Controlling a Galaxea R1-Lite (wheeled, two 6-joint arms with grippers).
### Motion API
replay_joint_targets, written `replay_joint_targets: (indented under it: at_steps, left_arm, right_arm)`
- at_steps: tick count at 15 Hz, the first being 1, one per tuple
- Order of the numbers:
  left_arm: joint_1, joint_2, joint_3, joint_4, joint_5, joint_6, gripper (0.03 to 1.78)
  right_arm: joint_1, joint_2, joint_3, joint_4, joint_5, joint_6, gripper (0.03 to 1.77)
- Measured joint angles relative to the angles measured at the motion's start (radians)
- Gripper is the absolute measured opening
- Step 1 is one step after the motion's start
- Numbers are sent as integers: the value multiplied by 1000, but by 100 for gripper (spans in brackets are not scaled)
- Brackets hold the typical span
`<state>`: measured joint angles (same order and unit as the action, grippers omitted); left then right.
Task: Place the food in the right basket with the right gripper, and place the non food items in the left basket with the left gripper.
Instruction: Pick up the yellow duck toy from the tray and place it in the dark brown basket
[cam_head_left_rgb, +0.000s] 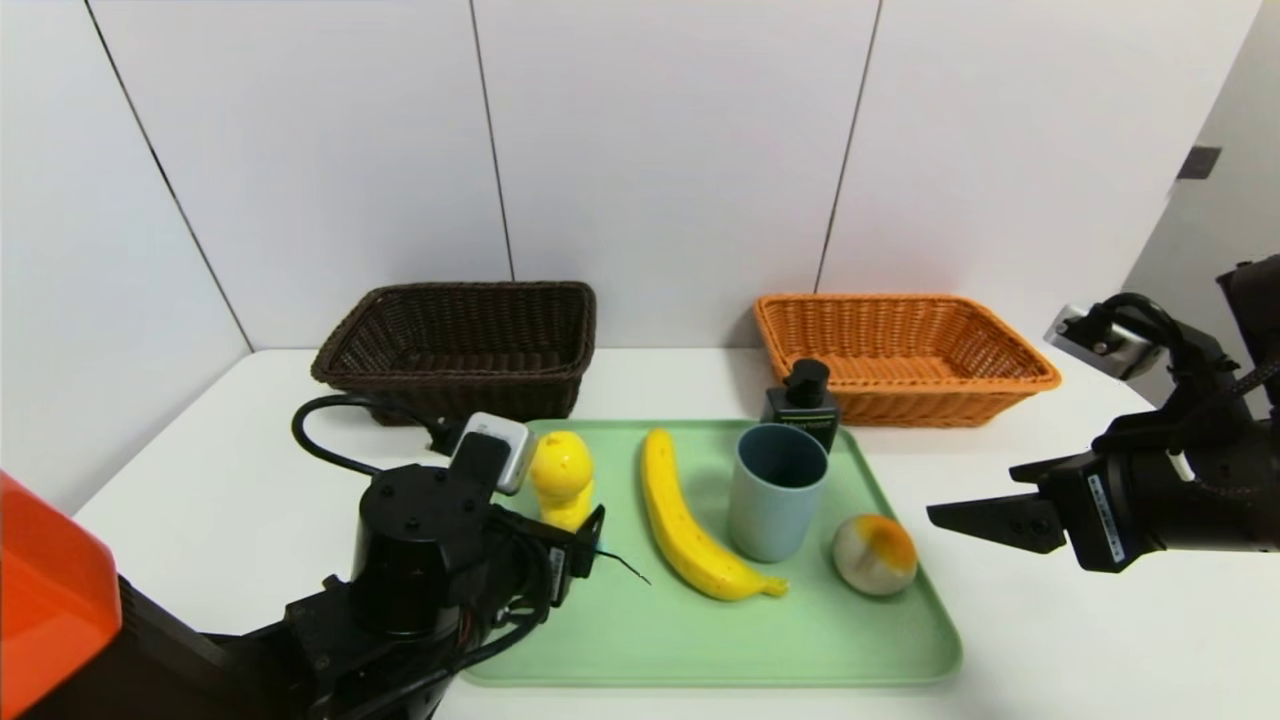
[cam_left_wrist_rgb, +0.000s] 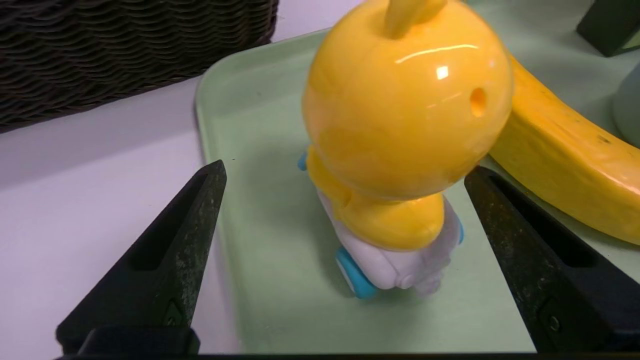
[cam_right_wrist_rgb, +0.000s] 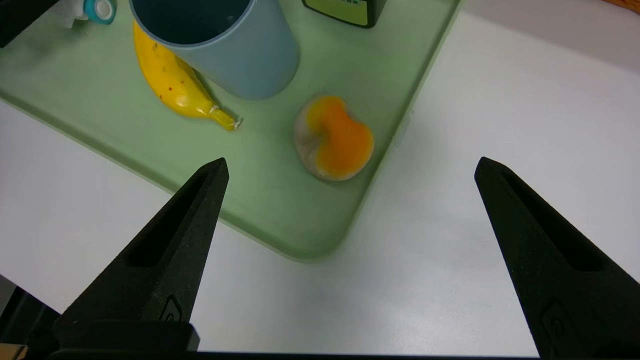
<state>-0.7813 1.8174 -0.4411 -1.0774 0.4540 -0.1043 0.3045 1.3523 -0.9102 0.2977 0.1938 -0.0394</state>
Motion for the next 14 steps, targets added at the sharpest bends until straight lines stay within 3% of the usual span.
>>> replay_joint_targets:
  at_steps: [4, 10, 14]
  left_arm:
    - [-74, -3, 5, -8, 99, -40, 169]
    - [-108, 21, 10, -51, 181, -96, 169]
    - [-123, 86, 9, -172, 217, -91, 169]
  right_arm:
    - [8, -3, 6, -2, 21, -1, 170]
    - [11, -3, 7, -3, 23, -2, 170]
    - [11, -1, 6, -3, 35, -3, 170]
